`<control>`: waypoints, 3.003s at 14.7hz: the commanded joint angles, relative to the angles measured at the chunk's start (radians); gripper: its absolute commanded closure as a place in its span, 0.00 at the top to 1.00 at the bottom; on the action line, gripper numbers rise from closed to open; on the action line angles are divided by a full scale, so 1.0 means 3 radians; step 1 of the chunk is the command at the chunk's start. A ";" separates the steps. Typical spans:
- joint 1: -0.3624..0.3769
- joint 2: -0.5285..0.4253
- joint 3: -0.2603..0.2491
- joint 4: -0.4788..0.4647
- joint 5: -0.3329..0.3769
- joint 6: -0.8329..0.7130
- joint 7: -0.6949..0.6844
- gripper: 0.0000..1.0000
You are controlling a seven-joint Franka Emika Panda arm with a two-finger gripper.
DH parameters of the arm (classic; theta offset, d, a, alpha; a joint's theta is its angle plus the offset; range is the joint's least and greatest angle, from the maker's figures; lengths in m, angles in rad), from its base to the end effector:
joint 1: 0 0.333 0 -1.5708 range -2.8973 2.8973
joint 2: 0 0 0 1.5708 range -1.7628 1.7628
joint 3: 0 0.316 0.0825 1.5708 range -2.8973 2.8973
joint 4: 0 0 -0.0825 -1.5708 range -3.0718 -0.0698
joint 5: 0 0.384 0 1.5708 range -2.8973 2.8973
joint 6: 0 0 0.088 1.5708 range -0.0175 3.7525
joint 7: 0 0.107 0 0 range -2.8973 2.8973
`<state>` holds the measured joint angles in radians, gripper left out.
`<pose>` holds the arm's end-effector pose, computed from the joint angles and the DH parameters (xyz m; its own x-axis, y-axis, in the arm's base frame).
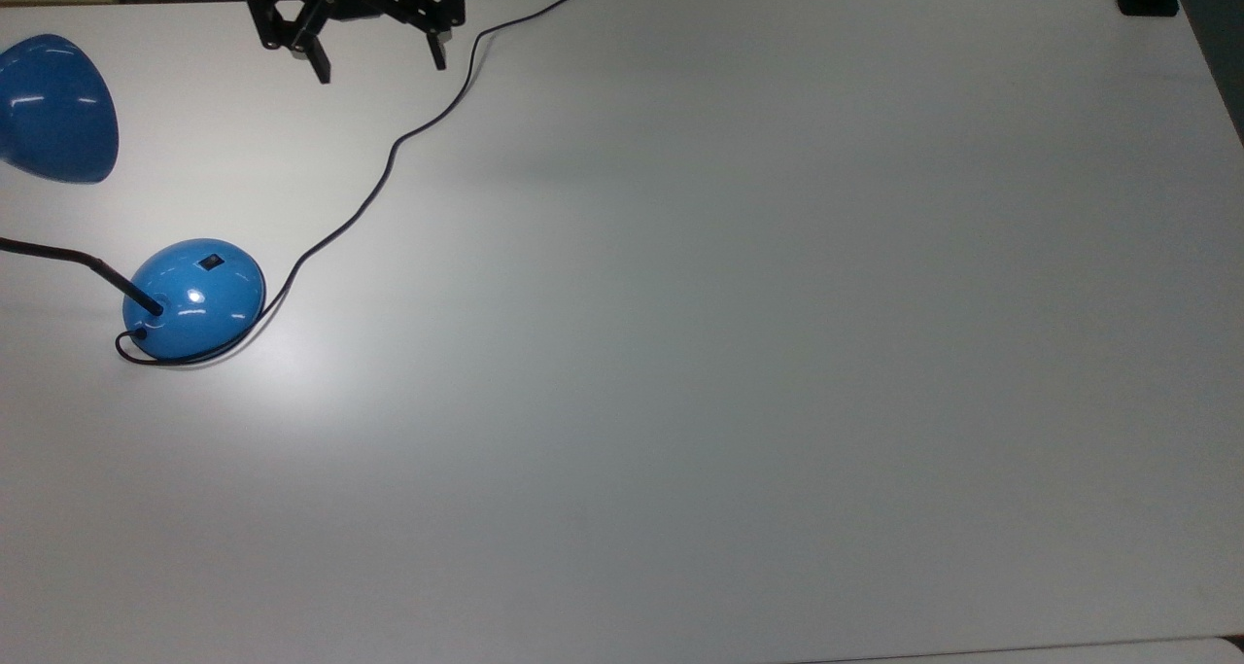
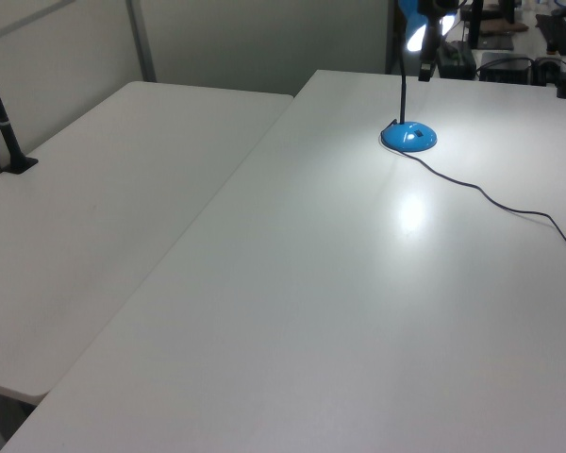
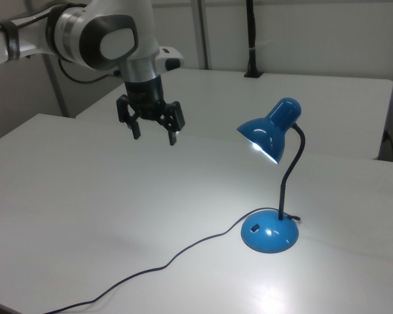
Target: Turn off the lamp
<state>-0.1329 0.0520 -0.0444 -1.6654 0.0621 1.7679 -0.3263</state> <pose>0.5760 -0.0971 0.5676 0.9884 0.1364 0.0665 0.1393 -0.9895 -0.0399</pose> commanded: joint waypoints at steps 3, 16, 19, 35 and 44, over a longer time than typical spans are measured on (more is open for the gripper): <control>-0.0089 -0.0081 -0.0178 -0.0302 -0.0289 0.0262 -0.0242 1.00; -0.0257 0.0424 -0.0445 -0.1444 -0.0273 0.3213 0.0735 0.00; -0.0283 0.0547 -0.0455 -0.1444 -0.0273 0.3372 0.0730 0.00; -0.0273 0.0921 -0.0558 -0.1352 -0.0294 0.3613 0.0699 0.00; -0.0283 0.0993 -0.0558 -0.1362 -0.0355 0.3603 0.0694 0.00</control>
<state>-0.2237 0.3220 -0.2026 -2.0789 -0.0250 2.8325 -0.1267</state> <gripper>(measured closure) 0.991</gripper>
